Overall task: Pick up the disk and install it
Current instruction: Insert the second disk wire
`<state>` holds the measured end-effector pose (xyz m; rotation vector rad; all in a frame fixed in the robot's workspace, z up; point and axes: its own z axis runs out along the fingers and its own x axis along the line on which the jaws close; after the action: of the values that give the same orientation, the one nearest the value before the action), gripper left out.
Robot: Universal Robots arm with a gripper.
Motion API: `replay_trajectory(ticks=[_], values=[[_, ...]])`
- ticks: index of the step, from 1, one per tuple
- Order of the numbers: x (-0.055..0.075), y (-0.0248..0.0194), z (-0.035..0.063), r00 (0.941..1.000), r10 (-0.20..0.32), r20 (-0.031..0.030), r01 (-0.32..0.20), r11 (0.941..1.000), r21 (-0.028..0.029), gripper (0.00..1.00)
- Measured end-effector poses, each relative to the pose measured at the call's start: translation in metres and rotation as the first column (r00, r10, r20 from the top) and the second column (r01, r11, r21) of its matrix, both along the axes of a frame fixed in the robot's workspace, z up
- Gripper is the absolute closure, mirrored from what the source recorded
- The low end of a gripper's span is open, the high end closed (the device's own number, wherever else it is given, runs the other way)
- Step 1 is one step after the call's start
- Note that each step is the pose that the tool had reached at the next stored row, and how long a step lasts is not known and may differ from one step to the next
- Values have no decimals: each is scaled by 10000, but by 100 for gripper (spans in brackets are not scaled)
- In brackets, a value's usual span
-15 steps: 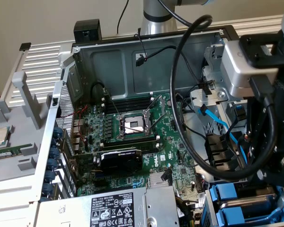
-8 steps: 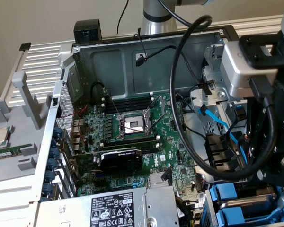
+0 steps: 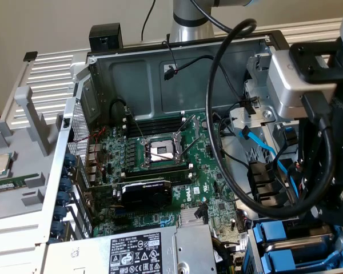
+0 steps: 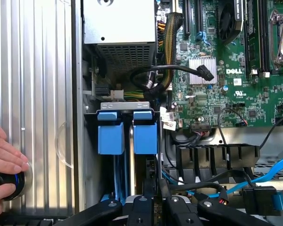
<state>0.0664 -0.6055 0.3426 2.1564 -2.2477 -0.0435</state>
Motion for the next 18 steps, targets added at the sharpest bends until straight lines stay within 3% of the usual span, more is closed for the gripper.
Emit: replay_trajectory(ticks=[18], values=[[1,0,-18,10000,1,0,-1,10000,-1,84]])
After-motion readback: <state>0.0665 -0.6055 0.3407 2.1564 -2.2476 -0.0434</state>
